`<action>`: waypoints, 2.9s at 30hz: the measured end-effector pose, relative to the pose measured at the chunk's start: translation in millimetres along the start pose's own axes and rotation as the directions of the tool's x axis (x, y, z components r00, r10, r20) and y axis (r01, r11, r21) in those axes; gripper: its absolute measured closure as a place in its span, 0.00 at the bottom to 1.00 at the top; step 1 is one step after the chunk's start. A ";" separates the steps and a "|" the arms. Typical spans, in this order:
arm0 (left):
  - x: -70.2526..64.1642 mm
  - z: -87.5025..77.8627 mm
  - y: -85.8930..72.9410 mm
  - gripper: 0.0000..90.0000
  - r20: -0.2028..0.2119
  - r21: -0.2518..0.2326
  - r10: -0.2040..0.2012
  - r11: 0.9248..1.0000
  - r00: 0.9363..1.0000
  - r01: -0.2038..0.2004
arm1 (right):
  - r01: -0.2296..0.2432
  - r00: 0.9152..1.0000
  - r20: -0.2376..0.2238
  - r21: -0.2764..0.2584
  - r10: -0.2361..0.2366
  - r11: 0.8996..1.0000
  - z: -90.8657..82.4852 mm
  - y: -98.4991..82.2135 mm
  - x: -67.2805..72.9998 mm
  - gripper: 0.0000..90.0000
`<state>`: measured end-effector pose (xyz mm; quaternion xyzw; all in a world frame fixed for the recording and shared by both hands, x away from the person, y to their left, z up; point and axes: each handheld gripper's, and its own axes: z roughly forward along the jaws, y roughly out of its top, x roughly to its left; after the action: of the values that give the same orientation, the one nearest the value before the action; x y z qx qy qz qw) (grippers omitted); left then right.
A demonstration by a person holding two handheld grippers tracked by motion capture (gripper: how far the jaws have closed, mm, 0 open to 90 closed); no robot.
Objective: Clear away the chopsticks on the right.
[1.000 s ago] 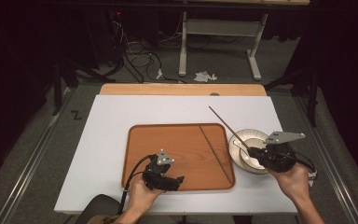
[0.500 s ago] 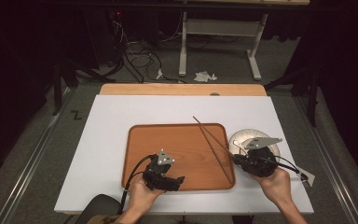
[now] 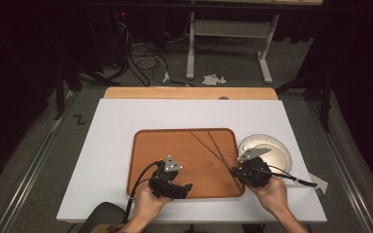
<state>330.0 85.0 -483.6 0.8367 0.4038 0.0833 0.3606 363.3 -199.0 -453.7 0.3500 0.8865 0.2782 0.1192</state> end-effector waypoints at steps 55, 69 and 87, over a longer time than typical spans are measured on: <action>-0.8 -0.7 0.1 0.29 -0.002 0.002 0.011 1.000 1.000 -0.011 | 0.062 0.997 0.037 0.113 -0.067 0.992 36.7 -4.7 11.4 0.92; -2.7 -0.8 -0.4 0.29 -0.002 0.003 0.018 1.000 1.000 -0.018 | 0.090 0.990 0.102 0.097 -0.100 0.991 34.6 -7.4 12.4 0.88; -0.9 -3.8 0.0 0.29 -0.005 -0.006 0.015 1.000 1.000 -0.015 | 0.078 0.996 0.035 0.005 -0.078 0.997 16.6 -9.6 12.9 0.72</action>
<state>327.8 86.4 -480.7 0.8385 0.3980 0.0893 0.3613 355.4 -189.1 -473.1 0.3204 0.8977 0.2655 0.1451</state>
